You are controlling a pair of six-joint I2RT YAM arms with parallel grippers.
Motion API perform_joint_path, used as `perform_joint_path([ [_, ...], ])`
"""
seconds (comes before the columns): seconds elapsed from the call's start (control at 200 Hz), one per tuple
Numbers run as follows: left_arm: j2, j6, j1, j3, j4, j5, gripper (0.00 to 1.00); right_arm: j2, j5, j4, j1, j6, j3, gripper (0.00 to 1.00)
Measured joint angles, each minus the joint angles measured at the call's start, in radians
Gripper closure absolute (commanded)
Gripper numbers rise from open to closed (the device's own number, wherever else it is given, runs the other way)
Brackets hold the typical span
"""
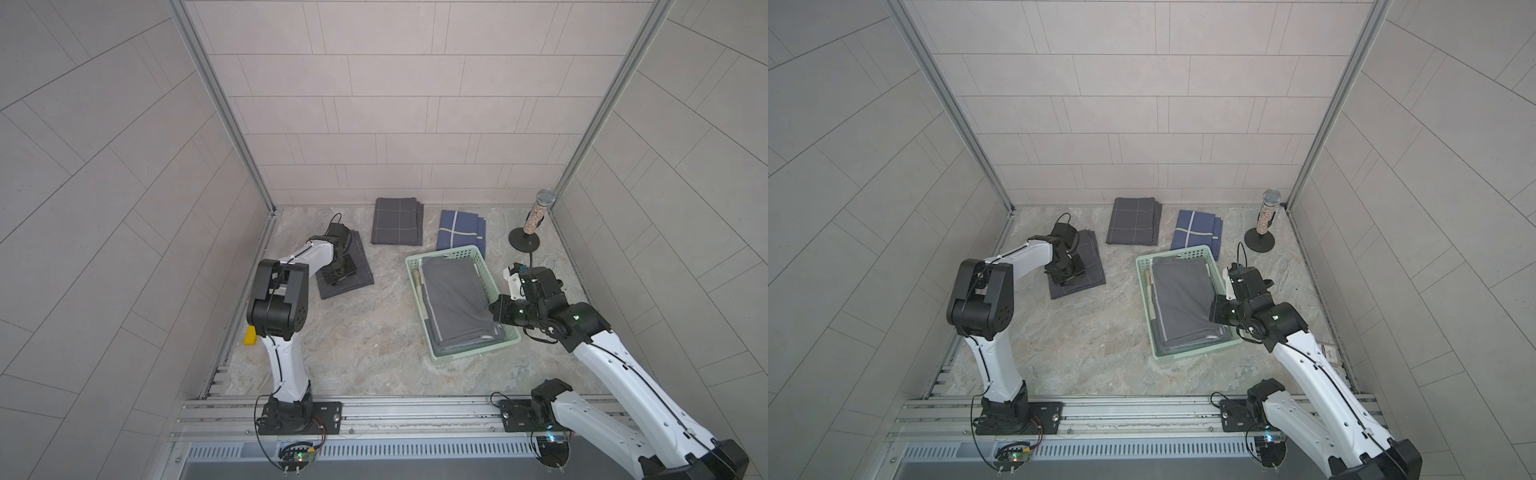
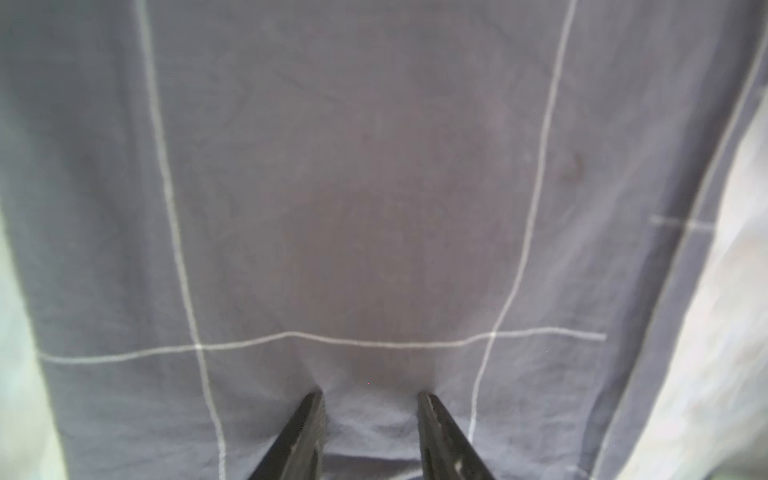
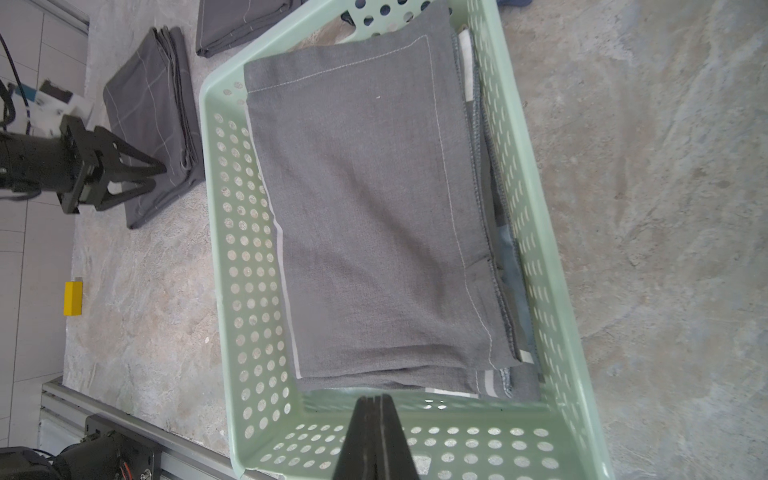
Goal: Put the folded pillowcase in the basket
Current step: Move the basket to the center of the board.
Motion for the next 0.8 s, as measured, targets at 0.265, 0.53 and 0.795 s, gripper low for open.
perform_joint_path([
  [0.265,-0.324,-0.181,-0.274,-0.42,0.184,0.033,0.54,-0.061,-0.01,-0.048,0.01,0.01,0.049,1.0],
  [0.53,-0.662,-0.315,-0.357,-0.684,0.161,0.043,0.49,-0.091,0.014,-0.105,0.117,0.044,0.085,1.0],
  [0.795,-0.729,-0.246,-0.357,-0.48,-0.007,0.01,0.36,0.123,0.212,-0.036,0.567,0.137,0.191,0.57],
])
